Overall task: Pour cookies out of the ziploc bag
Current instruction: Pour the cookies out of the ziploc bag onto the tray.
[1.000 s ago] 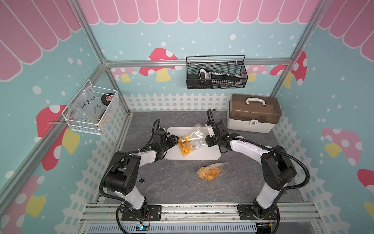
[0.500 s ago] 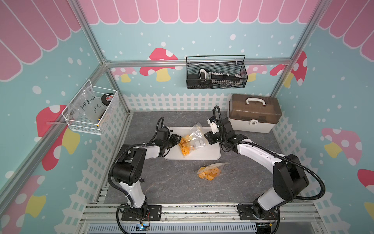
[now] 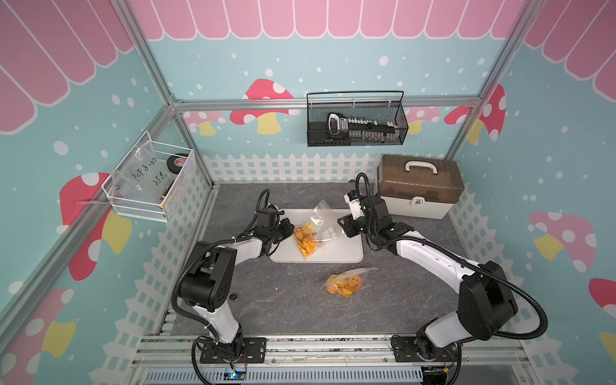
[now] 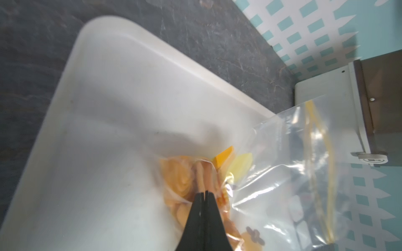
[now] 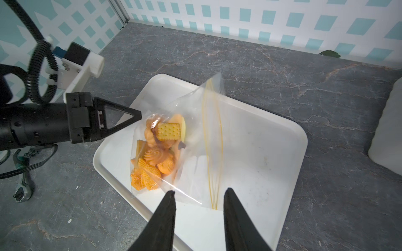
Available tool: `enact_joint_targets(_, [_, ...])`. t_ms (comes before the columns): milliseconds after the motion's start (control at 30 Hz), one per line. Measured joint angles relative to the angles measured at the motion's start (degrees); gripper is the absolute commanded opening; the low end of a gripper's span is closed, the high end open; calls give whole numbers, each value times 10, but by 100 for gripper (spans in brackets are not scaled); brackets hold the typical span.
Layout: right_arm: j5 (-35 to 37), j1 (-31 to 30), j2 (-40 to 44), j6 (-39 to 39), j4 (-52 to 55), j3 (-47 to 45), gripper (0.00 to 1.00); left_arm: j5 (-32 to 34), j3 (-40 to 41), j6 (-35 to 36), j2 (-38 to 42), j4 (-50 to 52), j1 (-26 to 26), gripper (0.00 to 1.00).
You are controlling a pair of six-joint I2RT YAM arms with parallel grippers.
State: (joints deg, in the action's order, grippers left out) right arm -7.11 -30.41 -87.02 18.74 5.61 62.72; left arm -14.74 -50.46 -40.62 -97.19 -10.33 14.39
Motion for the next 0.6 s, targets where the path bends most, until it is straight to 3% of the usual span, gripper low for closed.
enact_joint_targets(300, [-1,0,5,0,2,-4,35,21,-28,45,61,74,0,0])
enact_joint_targets(333, [0,0,7,0,2,-4,35,21,-32,50,64,86,0,8])
enact_joint_targets(400, [-1,0,10,0,3,-4,35,21,-34,61,73,101,0,41])
enact_joint_targets(500, [-1,1,16,0,3,-5,35,15,-11,59,82,88,0,60])
enact_joint_targets(600, [-3,1,16,0,4,-5,37,-2,23,45,68,65,2,70])
